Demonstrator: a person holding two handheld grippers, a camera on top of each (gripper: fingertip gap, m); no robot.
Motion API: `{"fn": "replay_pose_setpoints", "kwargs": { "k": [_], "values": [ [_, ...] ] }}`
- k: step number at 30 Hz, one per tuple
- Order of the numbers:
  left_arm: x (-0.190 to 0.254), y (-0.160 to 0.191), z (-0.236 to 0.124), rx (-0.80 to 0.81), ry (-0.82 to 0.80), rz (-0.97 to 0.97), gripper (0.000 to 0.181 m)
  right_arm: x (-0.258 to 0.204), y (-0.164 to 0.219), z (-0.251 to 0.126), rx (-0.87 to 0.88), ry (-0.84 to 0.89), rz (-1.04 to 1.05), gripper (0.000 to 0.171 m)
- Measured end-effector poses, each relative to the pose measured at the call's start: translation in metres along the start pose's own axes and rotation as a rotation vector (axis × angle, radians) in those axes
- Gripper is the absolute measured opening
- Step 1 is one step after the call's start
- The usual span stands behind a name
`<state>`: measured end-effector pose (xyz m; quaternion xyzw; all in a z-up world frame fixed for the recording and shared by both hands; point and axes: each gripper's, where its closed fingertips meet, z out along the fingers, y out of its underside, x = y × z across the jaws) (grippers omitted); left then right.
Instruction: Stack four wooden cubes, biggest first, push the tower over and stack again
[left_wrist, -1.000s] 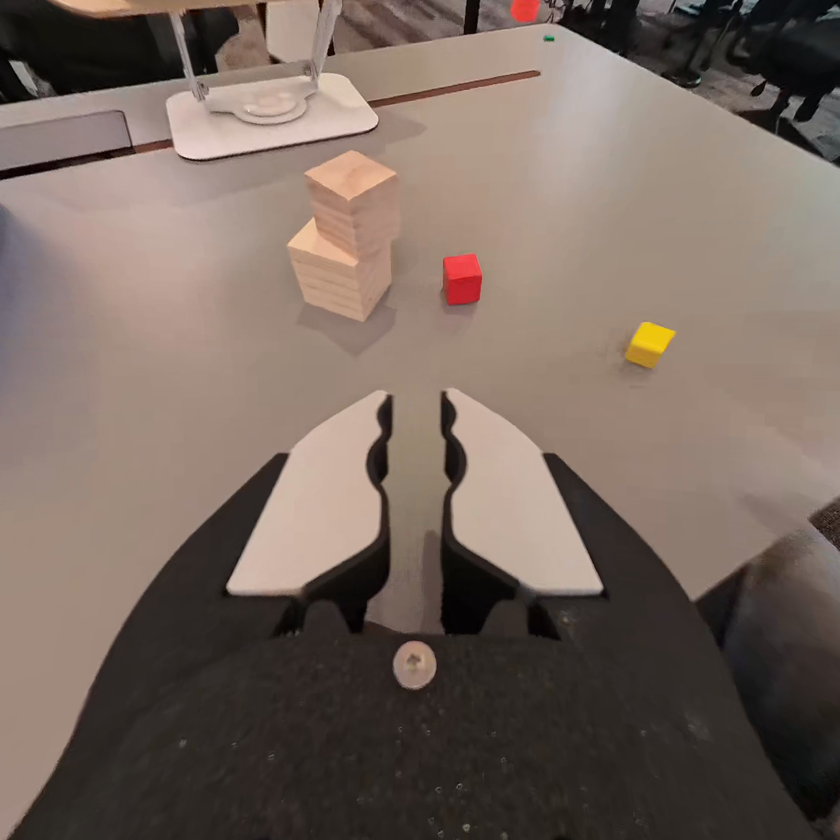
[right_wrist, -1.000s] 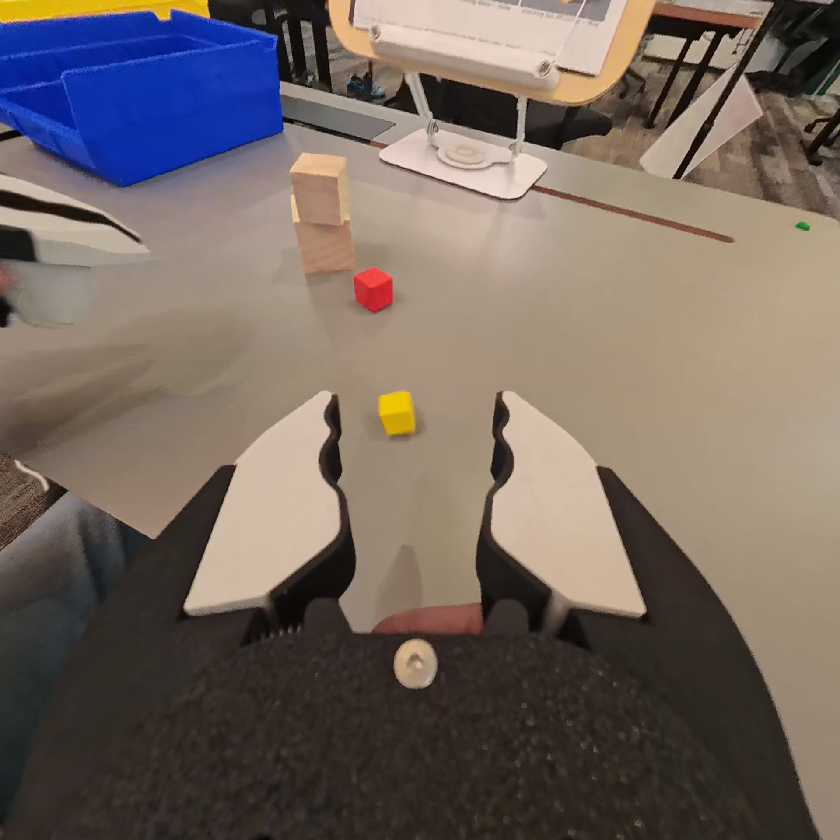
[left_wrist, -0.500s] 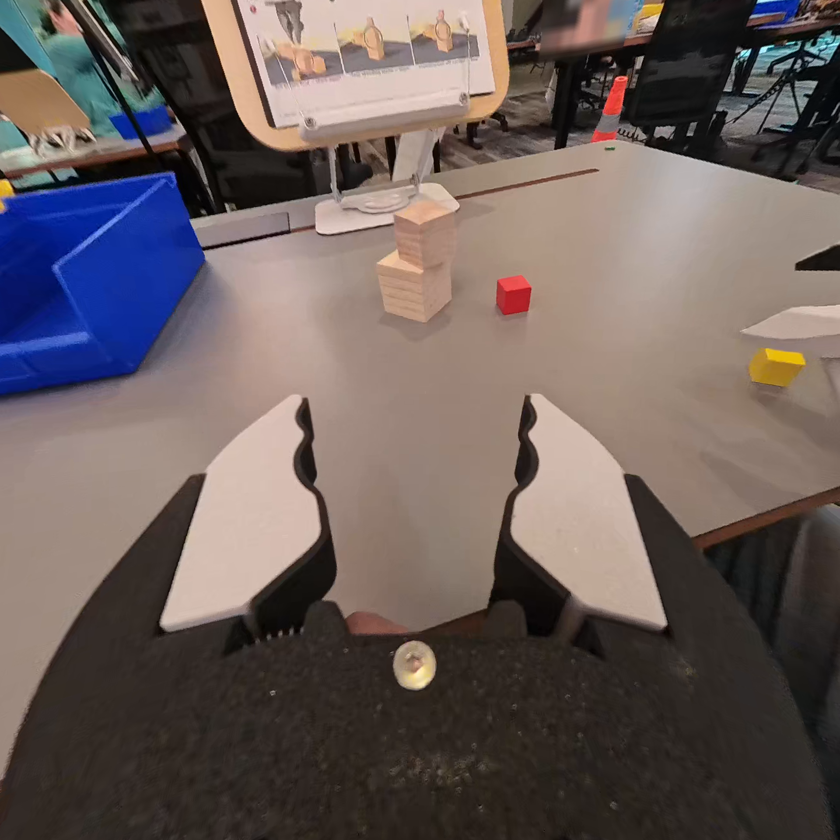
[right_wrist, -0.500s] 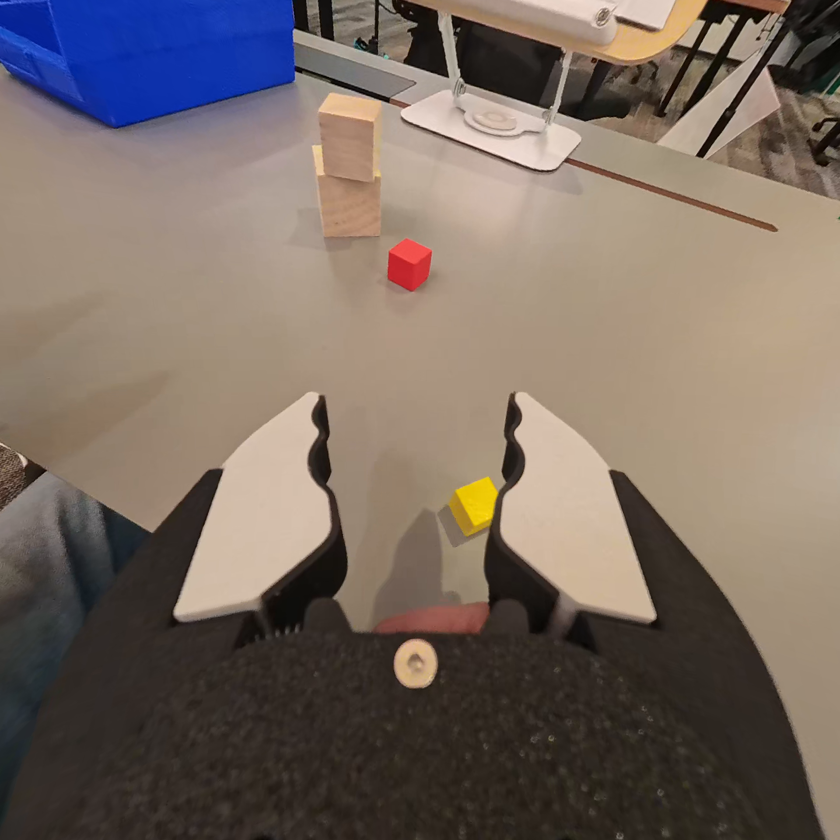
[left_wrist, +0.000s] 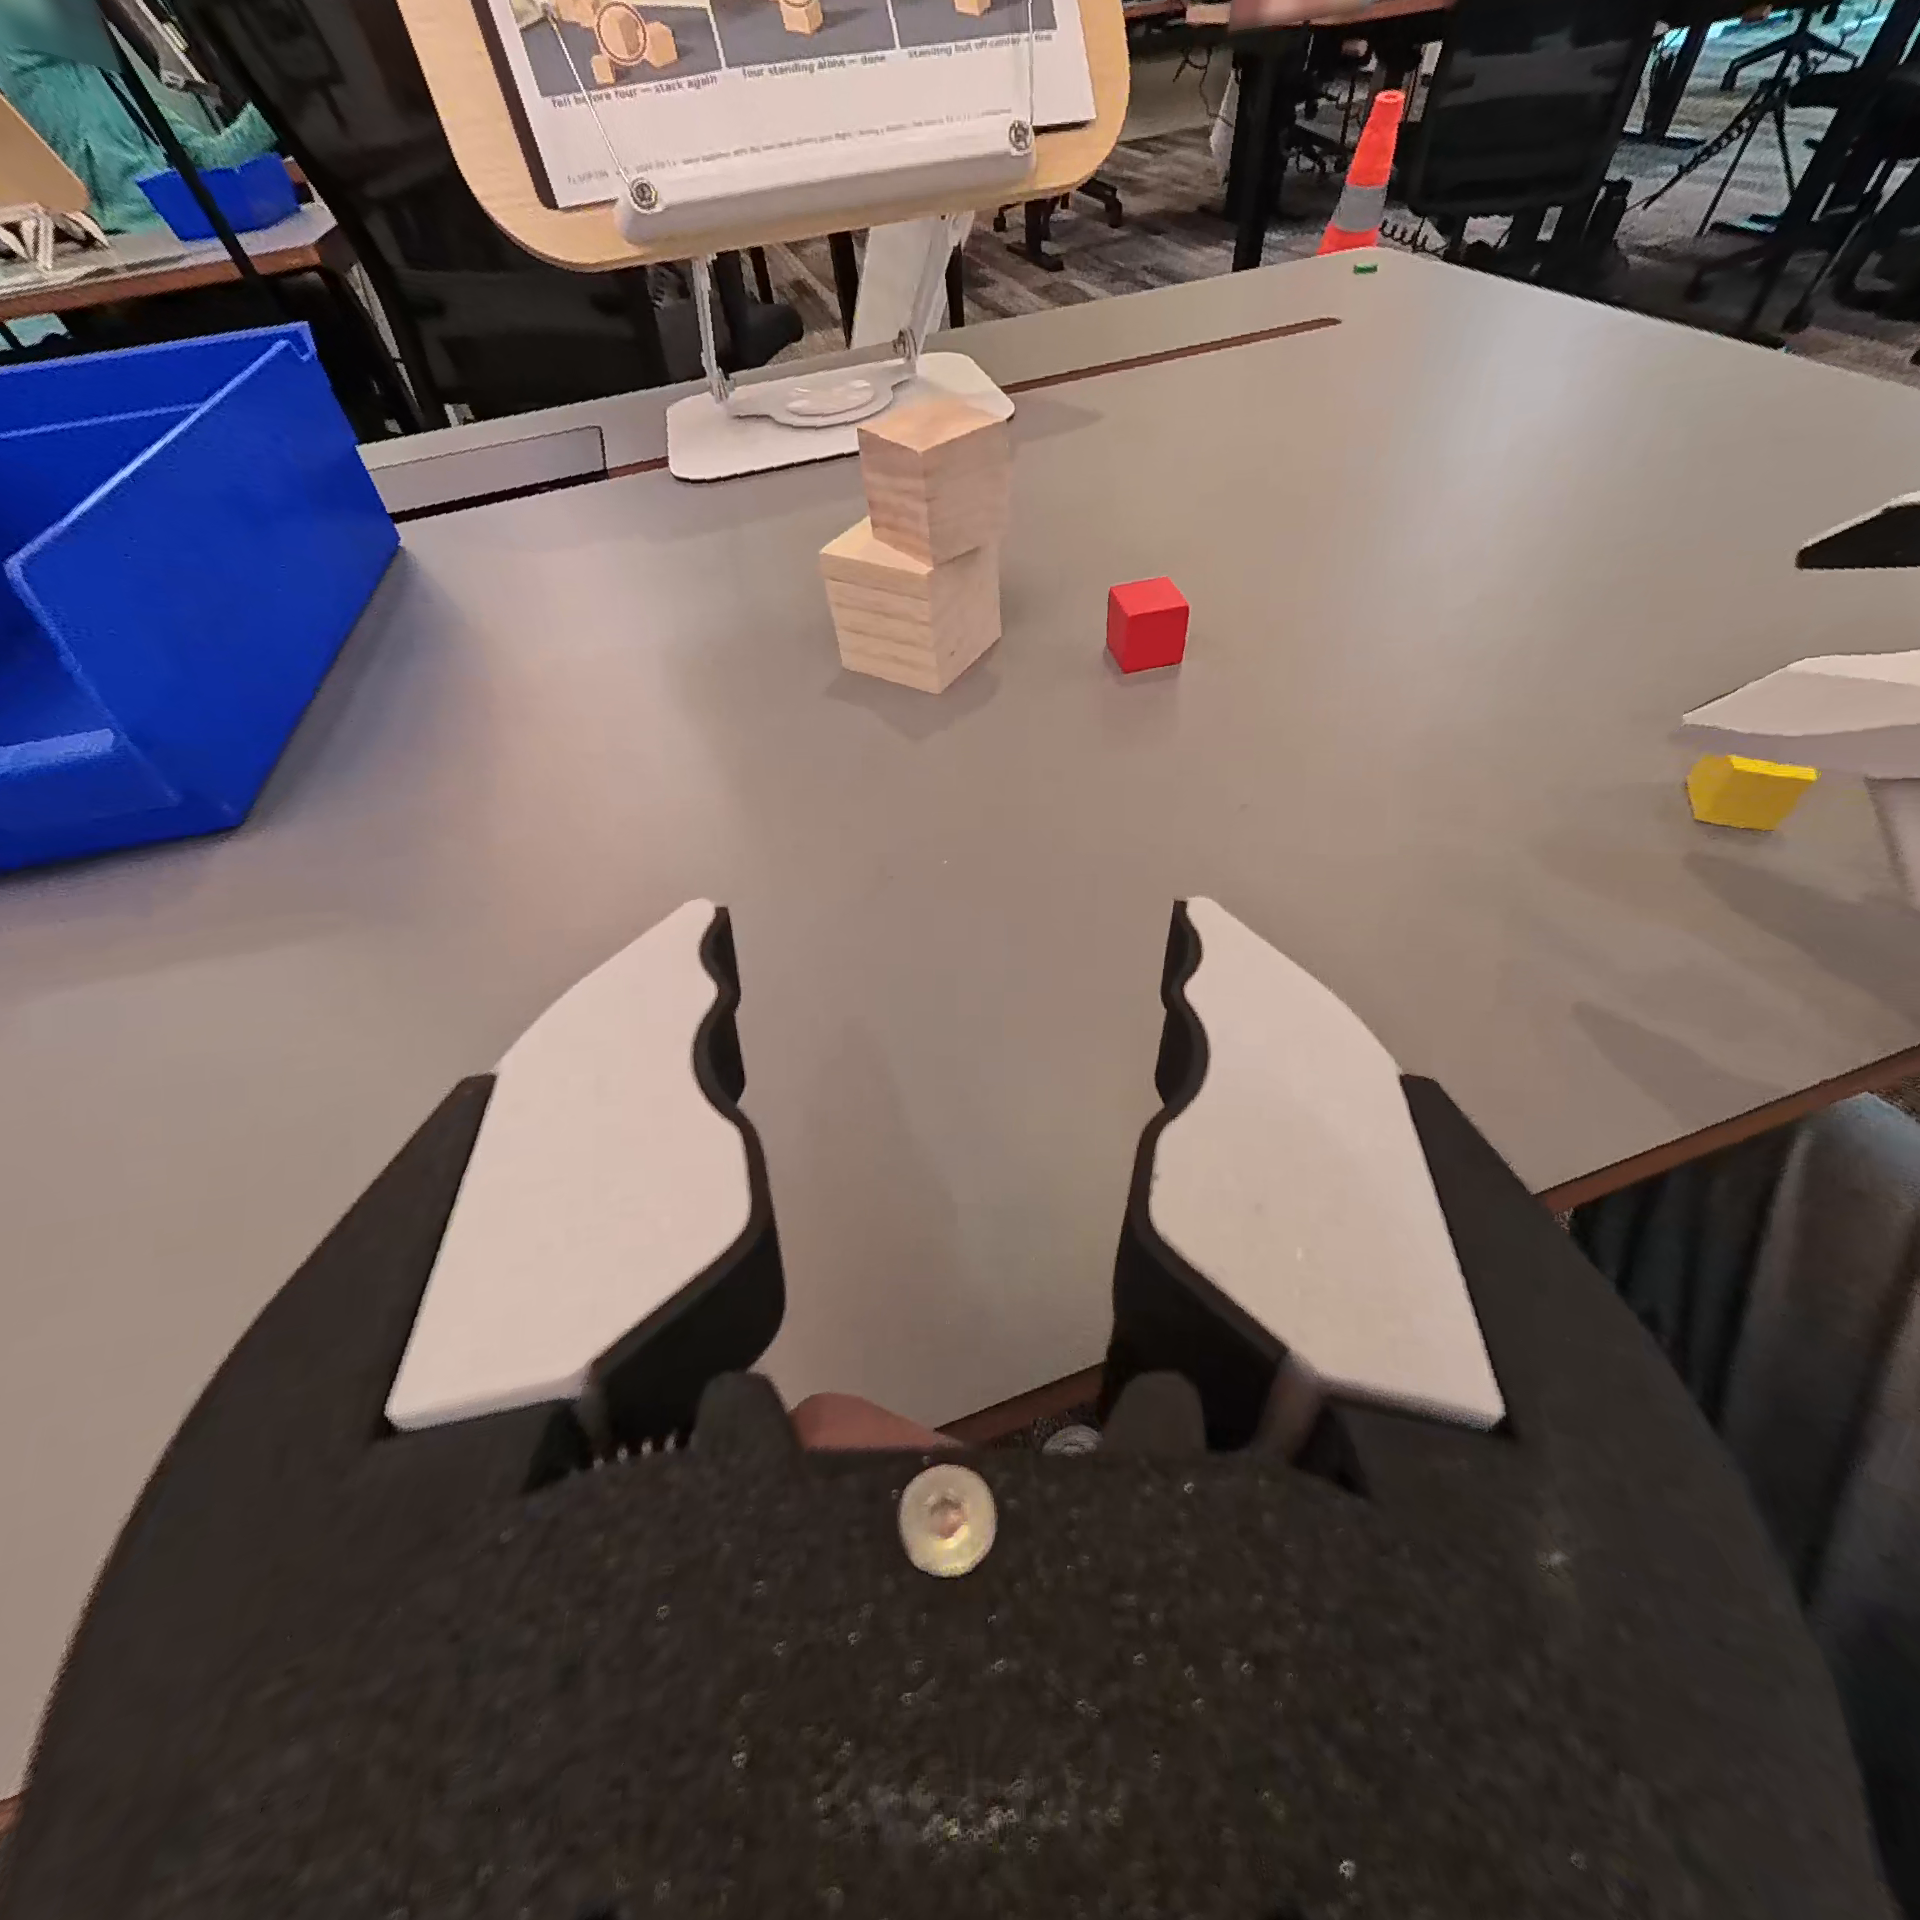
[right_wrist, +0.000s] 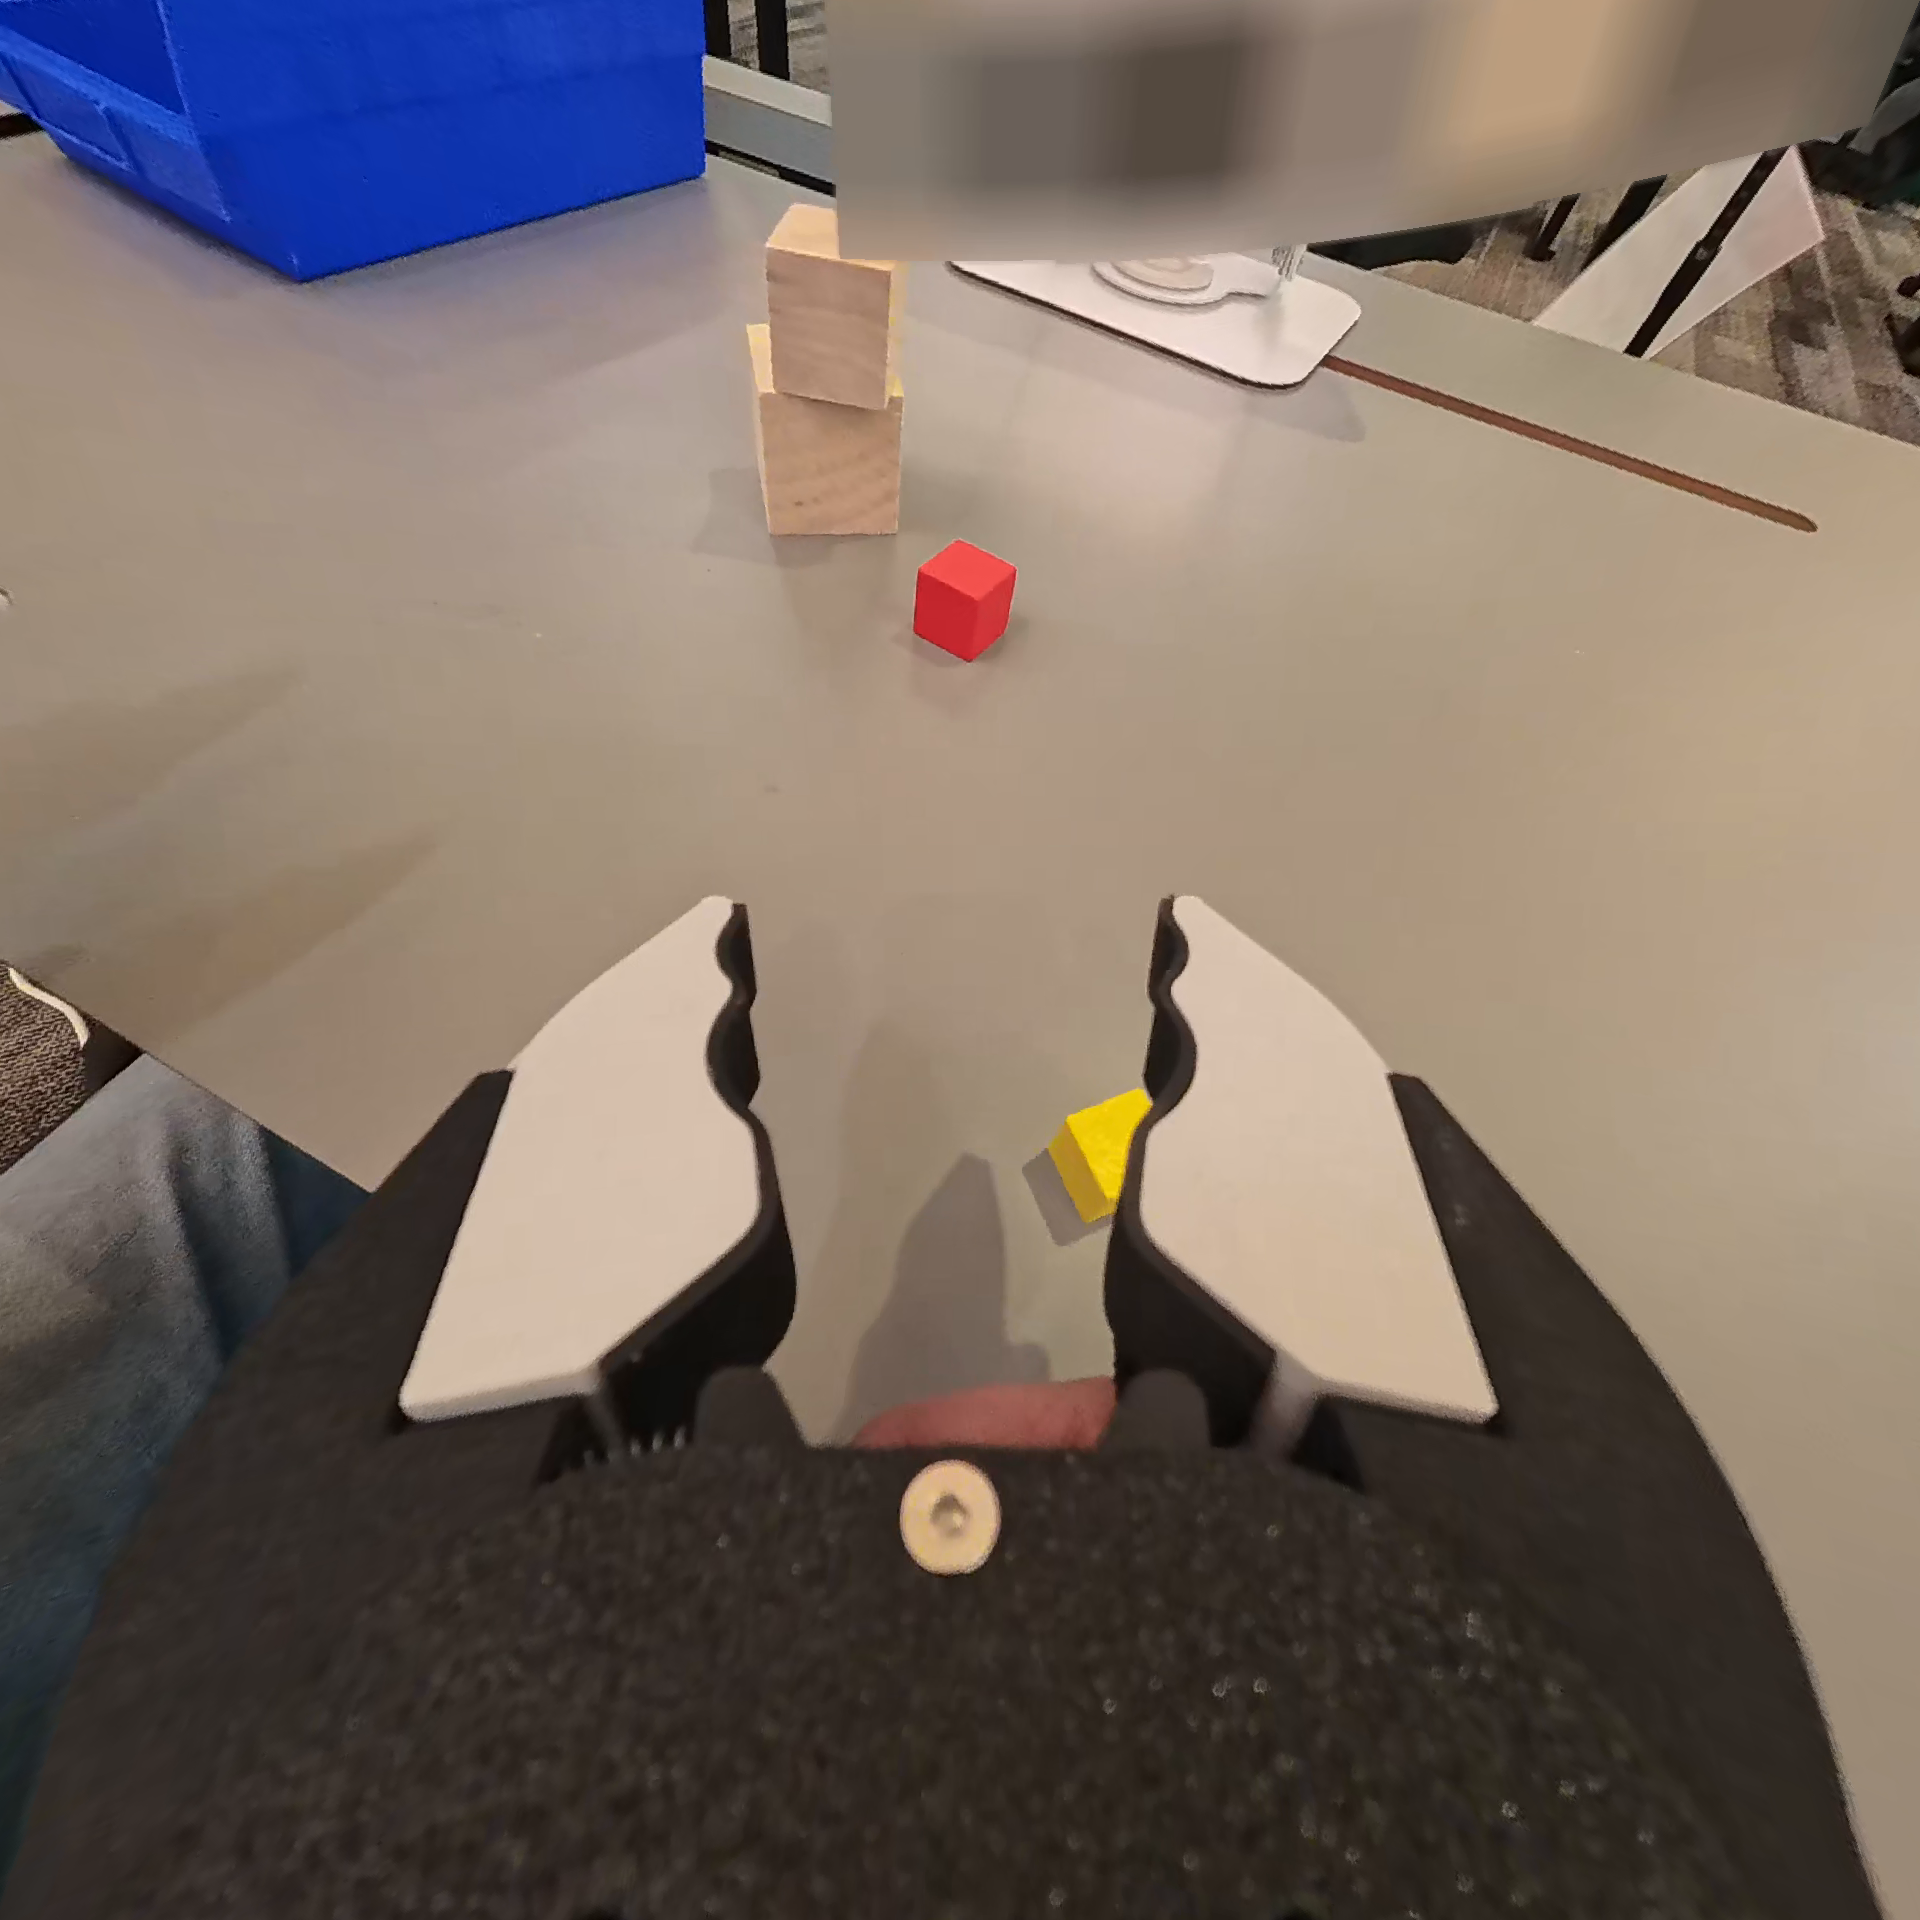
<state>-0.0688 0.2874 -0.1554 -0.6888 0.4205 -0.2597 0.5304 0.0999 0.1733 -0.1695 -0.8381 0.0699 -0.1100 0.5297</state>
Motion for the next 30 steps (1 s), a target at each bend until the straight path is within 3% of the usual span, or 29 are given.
{"fn": "replay_pose_setpoints", "kwargs": {
  "k": [6,11,17,20,22,30],
  "values": [
    [-0.009,-0.007,0.035,-0.079,0.033,0.041,0.081,0.005,-0.001,-0.002,0.004,0.007,0.005,0.072],
    [-0.002,-0.049,0.115,-0.096,0.25,0.04,0.085,0.009,-0.004,-0.004,0.007,0.011,0.001,0.072],
    [-0.014,-0.055,0.212,-0.272,0.346,0.2,0.103,0.014,-0.004,-0.008,0.003,0.014,-0.001,0.07],
    [-0.007,-0.05,0.227,-0.309,0.44,0.196,0.092,0.013,-0.001,-0.007,-0.006,0.014,-0.011,0.069],
    [-0.005,-0.048,0.229,-0.309,0.475,0.231,0.055,0.013,0.003,-0.006,-0.018,0.014,-0.017,0.069],
    [-0.022,-0.056,0.229,-0.302,0.414,0.102,0.051,0.011,0.012,0.0,-0.043,-0.002,-0.005,0.067]
  ]
}}
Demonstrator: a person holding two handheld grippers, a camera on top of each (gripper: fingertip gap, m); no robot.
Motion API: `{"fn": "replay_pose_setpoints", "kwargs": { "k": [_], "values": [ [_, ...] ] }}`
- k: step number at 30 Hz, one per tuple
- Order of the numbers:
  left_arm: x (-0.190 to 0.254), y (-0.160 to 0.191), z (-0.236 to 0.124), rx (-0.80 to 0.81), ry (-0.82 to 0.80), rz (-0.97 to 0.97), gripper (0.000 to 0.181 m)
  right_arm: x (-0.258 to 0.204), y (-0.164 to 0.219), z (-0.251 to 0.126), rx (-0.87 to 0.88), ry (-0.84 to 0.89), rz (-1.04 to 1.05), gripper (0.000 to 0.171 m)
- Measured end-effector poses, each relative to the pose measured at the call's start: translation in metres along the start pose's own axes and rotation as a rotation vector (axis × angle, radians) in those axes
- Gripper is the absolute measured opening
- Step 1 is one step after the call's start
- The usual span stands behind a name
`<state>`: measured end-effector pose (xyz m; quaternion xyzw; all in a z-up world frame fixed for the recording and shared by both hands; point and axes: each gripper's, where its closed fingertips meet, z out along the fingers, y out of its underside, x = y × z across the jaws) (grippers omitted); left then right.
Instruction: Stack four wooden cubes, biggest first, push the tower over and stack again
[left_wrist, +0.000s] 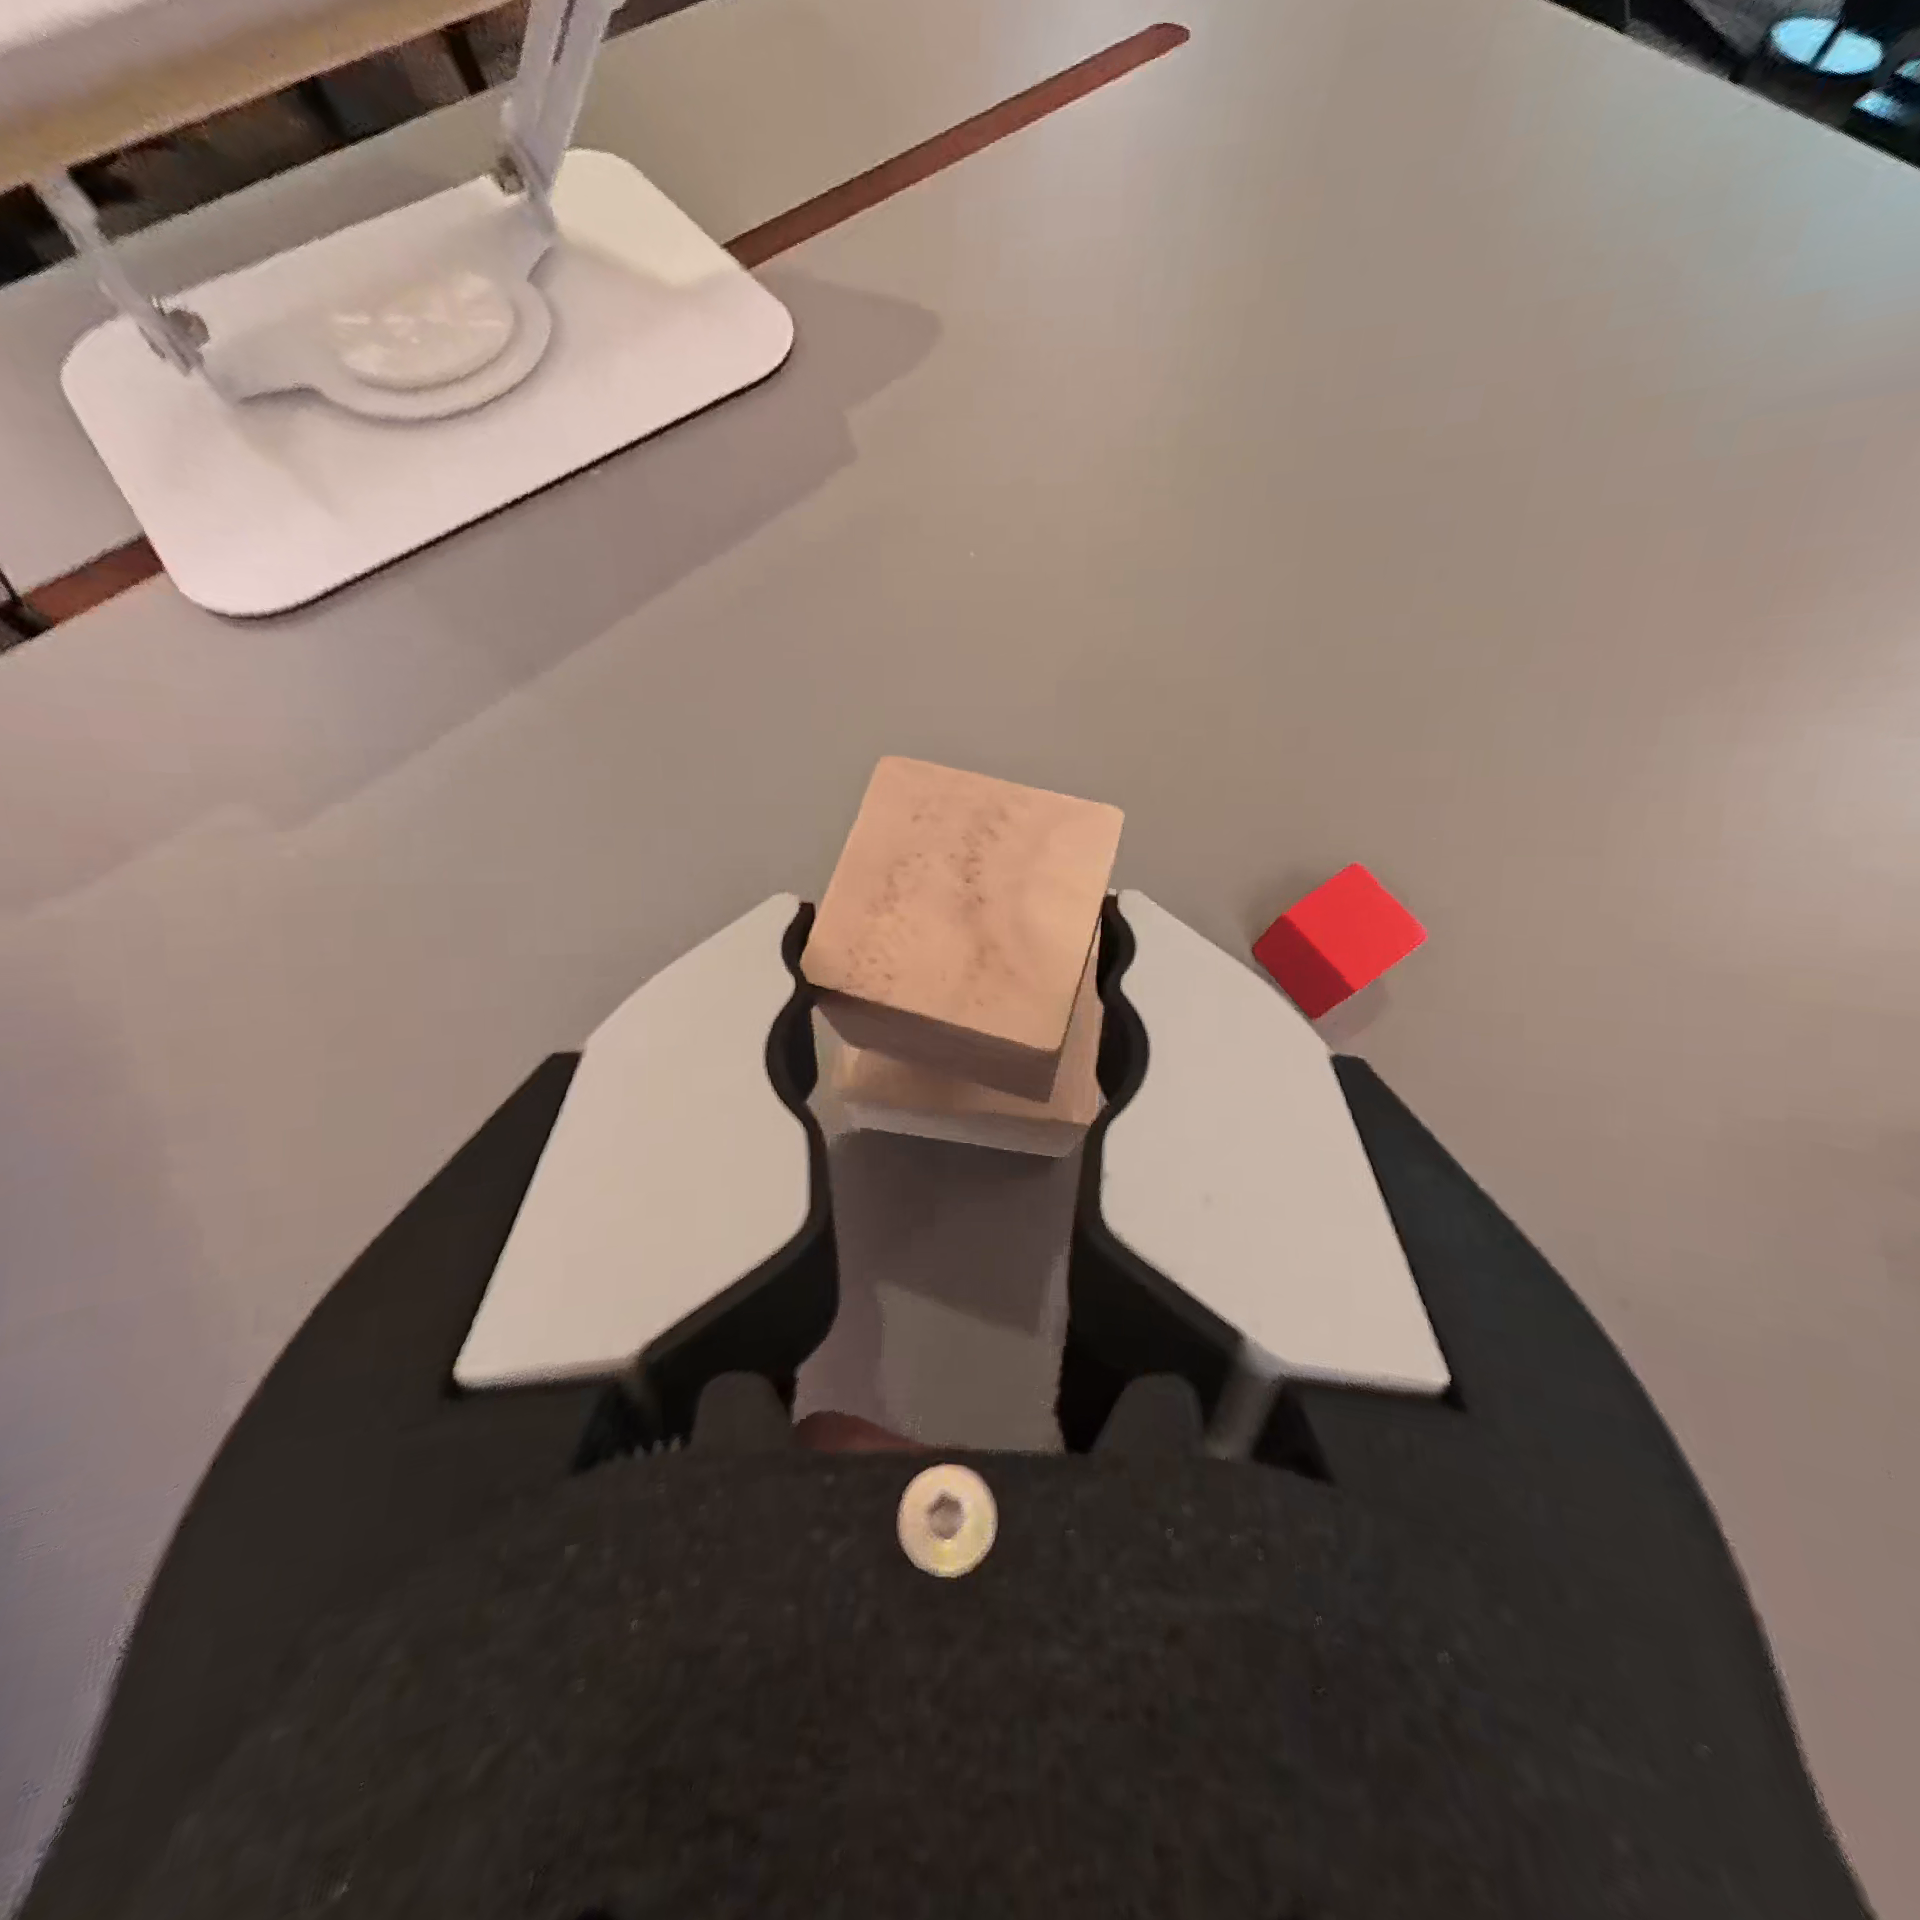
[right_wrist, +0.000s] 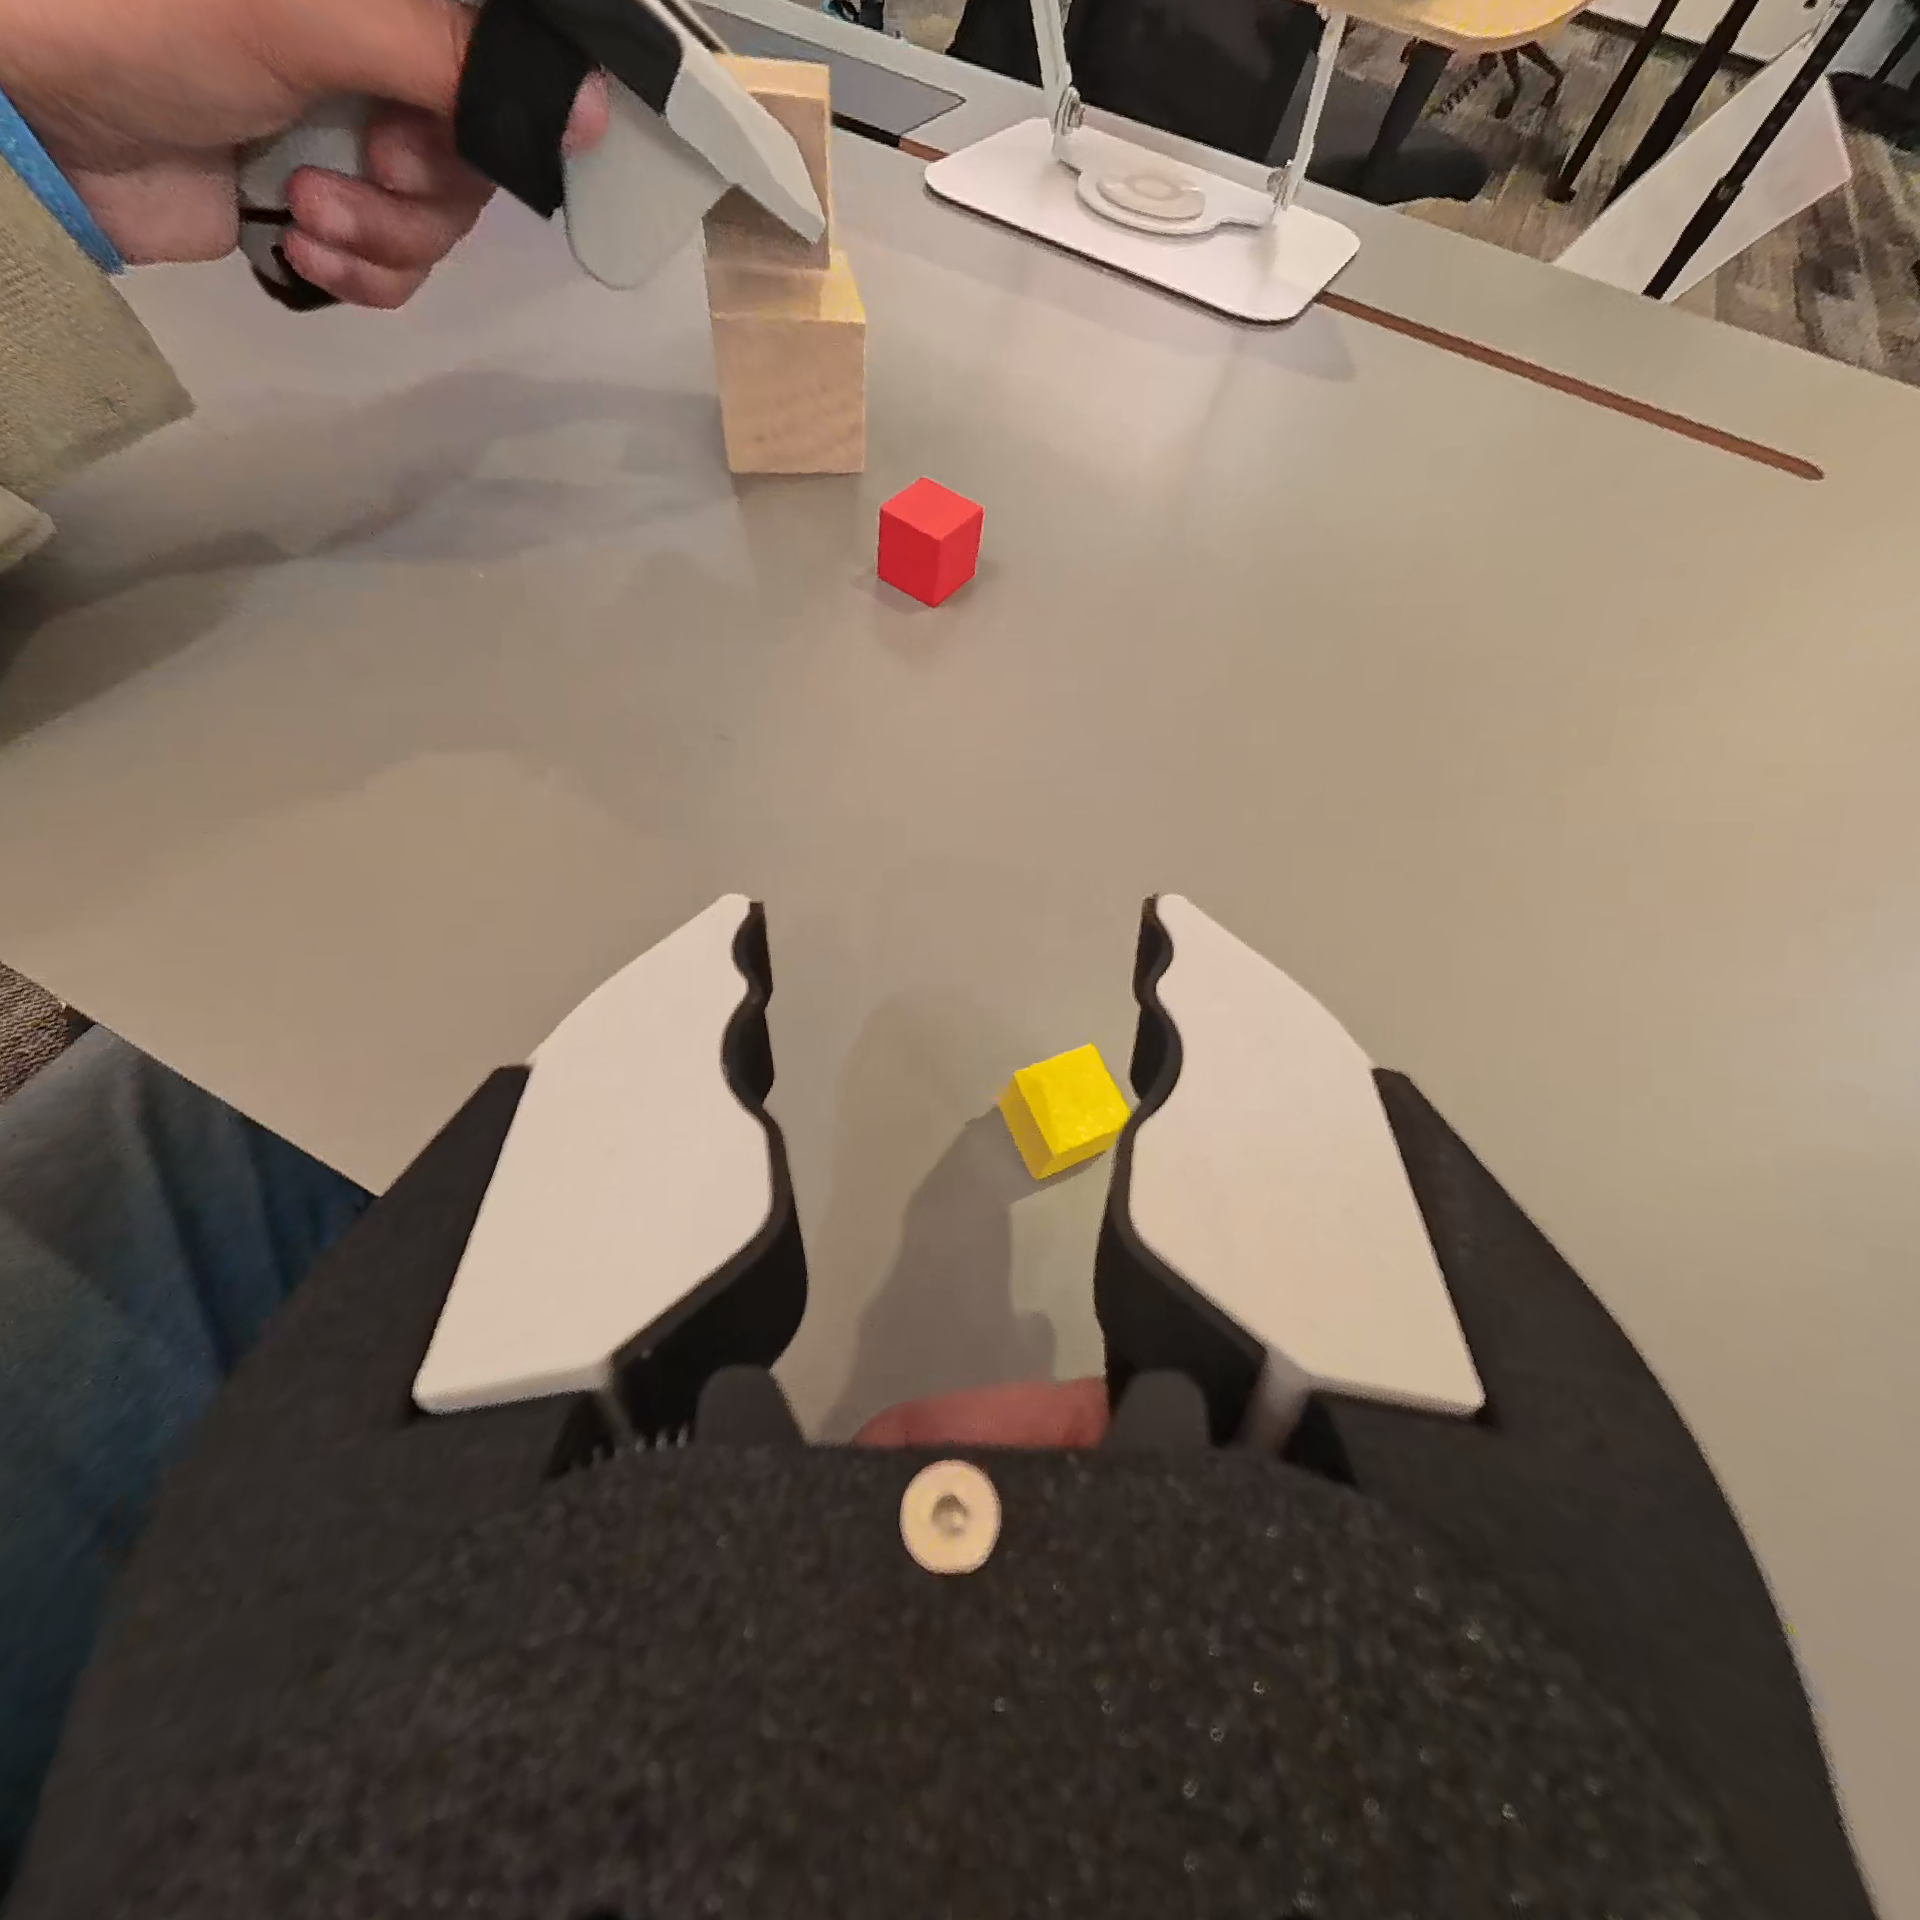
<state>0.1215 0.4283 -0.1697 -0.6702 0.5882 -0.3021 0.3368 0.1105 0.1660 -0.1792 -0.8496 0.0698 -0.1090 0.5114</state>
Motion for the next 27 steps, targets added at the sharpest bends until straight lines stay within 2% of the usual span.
{"fn": "replay_pose_setpoints", "kwargs": {
  "k": [7,9,13,17,19,20,27],
  "values": [
    [0.002,0.007,0.006,-0.012,-0.065,-0.006,0.054,-0.004,0.003,0.002,-0.013,-0.011,-0.009,0.067],
    [0.005,0.007,0.005,-0.002,-0.076,0.005,0.098,-0.003,0.003,0.001,-0.012,-0.01,-0.008,0.067],
    [0.009,0.021,0.001,-0.022,-0.108,0.072,0.111,0.0,0.002,0.0,-0.011,-0.009,-0.003,0.067],
    [0.002,0.035,0.015,-0.075,-0.105,0.061,0.106,0.002,0.003,0.0,-0.015,-0.006,-0.003,0.067],
    [0.001,0.041,0.023,-0.108,-0.067,0.07,0.084,0.003,0.002,-0.001,-0.013,-0.002,-0.006,0.066],
    [0.002,0.045,0.025,-0.128,-0.042,0.082,0.062,0.003,0.001,-0.002,-0.011,0.0,-0.007,0.066],
    [0.021,0.048,0.011,-0.139,0.176,0.248,0.062,0.011,0.001,-0.004,-0.01,0.012,-0.002,0.065]
  ]
}}
